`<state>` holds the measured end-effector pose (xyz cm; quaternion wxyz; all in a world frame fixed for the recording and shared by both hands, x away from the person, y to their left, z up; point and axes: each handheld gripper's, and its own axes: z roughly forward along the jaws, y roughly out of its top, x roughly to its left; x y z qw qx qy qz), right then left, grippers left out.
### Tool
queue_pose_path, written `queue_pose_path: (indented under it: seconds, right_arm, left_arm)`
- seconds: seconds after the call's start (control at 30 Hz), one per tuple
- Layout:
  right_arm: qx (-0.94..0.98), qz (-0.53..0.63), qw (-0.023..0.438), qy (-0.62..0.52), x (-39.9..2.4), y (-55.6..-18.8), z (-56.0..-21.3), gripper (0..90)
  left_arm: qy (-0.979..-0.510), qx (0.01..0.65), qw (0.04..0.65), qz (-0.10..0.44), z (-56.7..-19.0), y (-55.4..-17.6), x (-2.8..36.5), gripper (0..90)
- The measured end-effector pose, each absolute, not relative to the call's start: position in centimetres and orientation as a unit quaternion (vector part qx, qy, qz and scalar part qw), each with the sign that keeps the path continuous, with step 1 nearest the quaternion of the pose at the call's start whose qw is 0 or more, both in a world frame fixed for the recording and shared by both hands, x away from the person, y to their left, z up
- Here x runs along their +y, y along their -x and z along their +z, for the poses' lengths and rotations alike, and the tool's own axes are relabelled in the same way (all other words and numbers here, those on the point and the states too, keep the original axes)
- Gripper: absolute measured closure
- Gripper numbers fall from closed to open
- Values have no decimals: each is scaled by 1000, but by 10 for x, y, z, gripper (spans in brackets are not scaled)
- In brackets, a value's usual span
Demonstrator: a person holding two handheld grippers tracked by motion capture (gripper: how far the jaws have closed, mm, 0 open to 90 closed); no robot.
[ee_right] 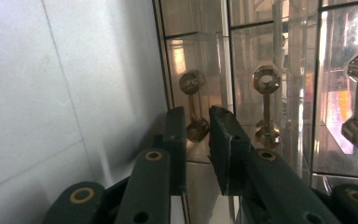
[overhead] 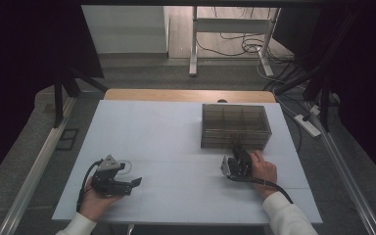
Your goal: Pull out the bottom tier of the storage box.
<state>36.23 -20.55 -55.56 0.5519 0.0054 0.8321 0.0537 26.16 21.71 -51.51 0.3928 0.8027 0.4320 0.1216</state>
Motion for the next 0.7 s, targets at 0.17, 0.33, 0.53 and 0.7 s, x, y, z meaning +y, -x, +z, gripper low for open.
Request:
queue_pose_path:
  seconds: [0.17,0.33,0.53,0.7]
  right_arm:
    - [832,49,552,-5,-205,-362,-555,778]
    - [834,49,550,-7,-205,-362,-555,784]
    - [826,46,561,-4,-205,-361,-556,789]
    - [823,44,566,-2,-205,-359,-556,791]
  left_arm:
    - [-803,432,392,122,-515,-262,217,119]
    - [-802,432,393,122,-515,-262,217,119]
    - [-802,433,393,122,-515,-262,218,119]
    - [-803,432,393,122,-515,-262,218,119]
